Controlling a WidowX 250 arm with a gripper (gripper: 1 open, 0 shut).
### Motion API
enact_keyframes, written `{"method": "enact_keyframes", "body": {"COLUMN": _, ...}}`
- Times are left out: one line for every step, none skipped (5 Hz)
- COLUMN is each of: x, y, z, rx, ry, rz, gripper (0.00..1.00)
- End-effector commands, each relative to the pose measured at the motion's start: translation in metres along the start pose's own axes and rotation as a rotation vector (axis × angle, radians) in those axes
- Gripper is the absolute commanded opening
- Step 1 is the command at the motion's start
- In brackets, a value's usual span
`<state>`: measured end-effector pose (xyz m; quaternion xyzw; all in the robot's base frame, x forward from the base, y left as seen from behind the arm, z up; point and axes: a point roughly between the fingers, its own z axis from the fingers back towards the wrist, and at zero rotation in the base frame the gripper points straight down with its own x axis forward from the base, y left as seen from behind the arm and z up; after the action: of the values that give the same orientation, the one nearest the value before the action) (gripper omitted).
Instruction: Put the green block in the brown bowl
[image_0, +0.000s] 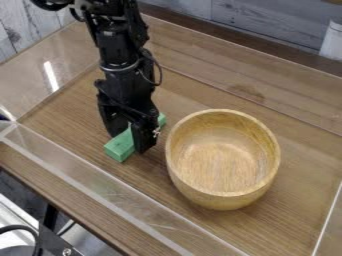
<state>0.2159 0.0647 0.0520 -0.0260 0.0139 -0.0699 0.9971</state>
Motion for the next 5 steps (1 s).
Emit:
{"method": "enact_keyframes", "body": {"x": 0.006, "y": 0.001, "z": 0.009, "rx": 0.014, "ry": -0.036, "rz": -0.004, "gripper": 1.0}}
{"method": "enact_keyframes", "body": {"x": 0.007, "y": 0.003, "z": 0.005, "rx": 0.014, "ry": -0.027, "rz": 0.003, "gripper": 1.0}}
{"method": "enact_keyframes", "body": {"x": 0.008, "y": 0.004, "z": 0.0, "rx": 0.013, "ry": -0.019, "rz": 0.01, "gripper": 1.0}}
{"method": "enact_keyframes", "body": {"x": 0.009, "y": 0.005, "z": -0.003, "rx": 0.011, "ry": -0.014, "rz": 0.017, "gripper": 0.0}}
{"method": "enact_keyframes", "body": {"x": 0.01, "y": 0.006, "z": -0.001, "rx": 0.006, "ry": -0.018, "rz": 0.023, "gripper": 0.0}}
